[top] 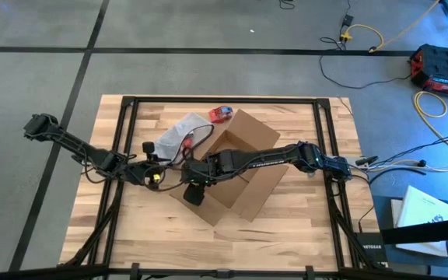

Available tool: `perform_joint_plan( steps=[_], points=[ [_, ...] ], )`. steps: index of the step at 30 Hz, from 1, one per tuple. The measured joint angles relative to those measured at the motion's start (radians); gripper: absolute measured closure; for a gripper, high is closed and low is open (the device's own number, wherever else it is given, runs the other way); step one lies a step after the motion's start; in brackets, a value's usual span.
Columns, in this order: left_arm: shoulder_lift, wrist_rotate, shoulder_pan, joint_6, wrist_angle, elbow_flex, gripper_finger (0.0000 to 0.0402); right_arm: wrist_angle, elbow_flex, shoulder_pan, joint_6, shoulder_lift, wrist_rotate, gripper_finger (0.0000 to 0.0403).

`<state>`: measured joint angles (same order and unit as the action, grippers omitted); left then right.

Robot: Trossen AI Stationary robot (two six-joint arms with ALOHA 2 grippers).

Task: Unpack boxes
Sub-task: Close the transparent zip bag

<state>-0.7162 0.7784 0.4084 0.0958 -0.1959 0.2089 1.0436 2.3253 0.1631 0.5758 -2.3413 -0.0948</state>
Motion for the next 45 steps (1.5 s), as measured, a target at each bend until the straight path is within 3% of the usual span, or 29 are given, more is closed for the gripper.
perform_joint_plan(
  steps=[6, 10, 16, 19, 23, 26, 29, 33, 41, 45],
  points=[
    [0.0, 0.0, 0.0, 0.002, 0.005, 0.0, 0.0372, -0.185, -0.001, -0.001, 0.005, 0.0, 0.041, 0.0146],
    [0.0, -0.001, 0.0, 0.008, 0.016, 0.0, 0.0395, -0.281, -0.001, -0.004, 0.006, 0.001, 0.011, 0.0146],
    [0.0, -0.001, 0.0, 0.009, 0.025, 0.0, 0.0399, -0.406, 0.001, -0.009, -0.006, -0.025, -0.057, 0.0151],
    [0.001, -0.001, 0.0, 0.006, 0.032, 0.0, 0.04, -0.429, -0.003, -0.006, -0.04, -0.051, -0.082, 0.0169],
    [0.001, -0.002, 0.0, -0.018, 0.028, -0.001, 0.04, -0.446, -0.011, -0.005, 0.04, -0.068, -0.087, 0.0204],
    [0.001, -0.002, 0.0, -0.012, 0.029, -0.001, 0.0401, -0.567, -0.06, -0.006, 0.094, -0.084, -0.144, 0.0227],
    [0.002, -0.002, 0.0, -0.011, 0.024, -0.001, 0.0401, -0.698, -0.107, -0.017, 0.12, -0.102, -0.114, 0.0242],
    [0.006, -0.003, 0.0, -0.02, 0.023, -0.001, 0.0401, -0.702, -0.15, -0.027, 0.221, -0.105, -0.148, 0.0246],
    [0.008, -0.003, 0.0, -0.019, 0.031, -0.001, 0.0401, -0.705, -0.151, -0.027, 0.272, -0.151, -0.208, 0.0246],
    [0.016, -0.003, 0.0, -0.032, 0.03, -0.001, 0.0402, -0.747, -0.153, -0.035, 0.288, -0.168, -0.298, 0.0246]
  ],
)
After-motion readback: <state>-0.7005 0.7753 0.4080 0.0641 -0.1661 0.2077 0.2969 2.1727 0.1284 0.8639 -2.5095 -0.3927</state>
